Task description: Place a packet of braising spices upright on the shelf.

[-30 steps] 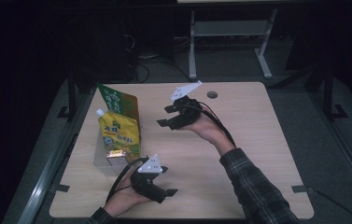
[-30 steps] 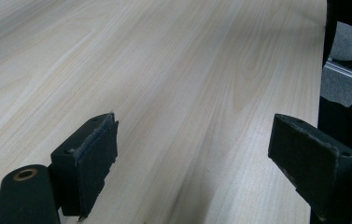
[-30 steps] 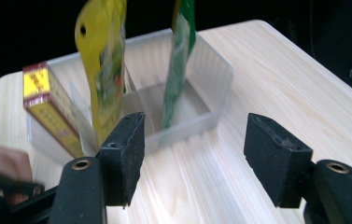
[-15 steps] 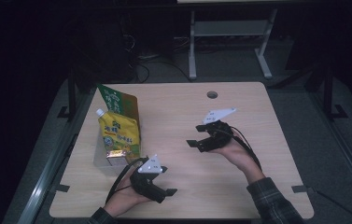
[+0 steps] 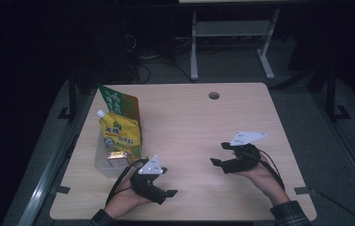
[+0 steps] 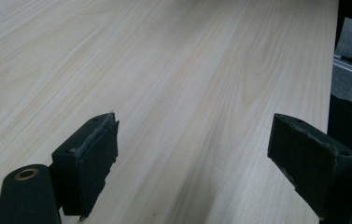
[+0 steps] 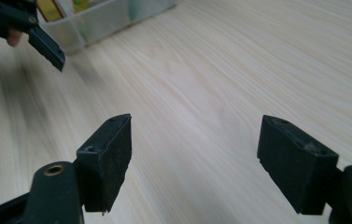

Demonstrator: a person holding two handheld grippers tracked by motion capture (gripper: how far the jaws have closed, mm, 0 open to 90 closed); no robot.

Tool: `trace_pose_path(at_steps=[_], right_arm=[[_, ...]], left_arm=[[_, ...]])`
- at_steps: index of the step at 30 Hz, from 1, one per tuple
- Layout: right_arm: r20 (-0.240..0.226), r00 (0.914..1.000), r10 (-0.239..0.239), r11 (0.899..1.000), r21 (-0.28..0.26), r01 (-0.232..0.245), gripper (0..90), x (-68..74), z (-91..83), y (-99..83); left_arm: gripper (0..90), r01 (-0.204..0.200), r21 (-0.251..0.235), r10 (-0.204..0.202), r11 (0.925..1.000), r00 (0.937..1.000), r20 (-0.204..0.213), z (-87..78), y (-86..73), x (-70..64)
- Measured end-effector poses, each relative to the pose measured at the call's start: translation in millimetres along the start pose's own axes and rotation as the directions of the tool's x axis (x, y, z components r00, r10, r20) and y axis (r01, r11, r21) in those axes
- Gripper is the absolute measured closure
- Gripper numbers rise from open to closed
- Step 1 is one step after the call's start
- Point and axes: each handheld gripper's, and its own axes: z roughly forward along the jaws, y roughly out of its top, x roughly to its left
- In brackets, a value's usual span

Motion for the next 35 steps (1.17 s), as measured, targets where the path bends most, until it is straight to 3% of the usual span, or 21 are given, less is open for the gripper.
trace_pose_path(at_steps=[9,21,35], right_arm=[[0.038,0.9981,0.049,0.999,-0.023,-0.048,23.5,-1.2,-17.7,-27.5],[0.067,0.994,0.087,0.996,0.012,-0.088,22.8,3.9,-33.5,-65.1],[0.082,0.9933,0.081,0.996,0.016,-0.083,21.7,1.8,-36.6,-70.1]], left_arm=[[15.5,-0.005,0.006,0.005,1.0,1.0,-0.001,0.6,-1.1,0.1],[15.8,-0.007,0.015,0.007,0.9999,1.0,0.002,1.5,-3.1,1.5],[16.3,-0.02,0.023,0.019,0.9995,0.9997,0.011,3.4,-3.3,0.4]])
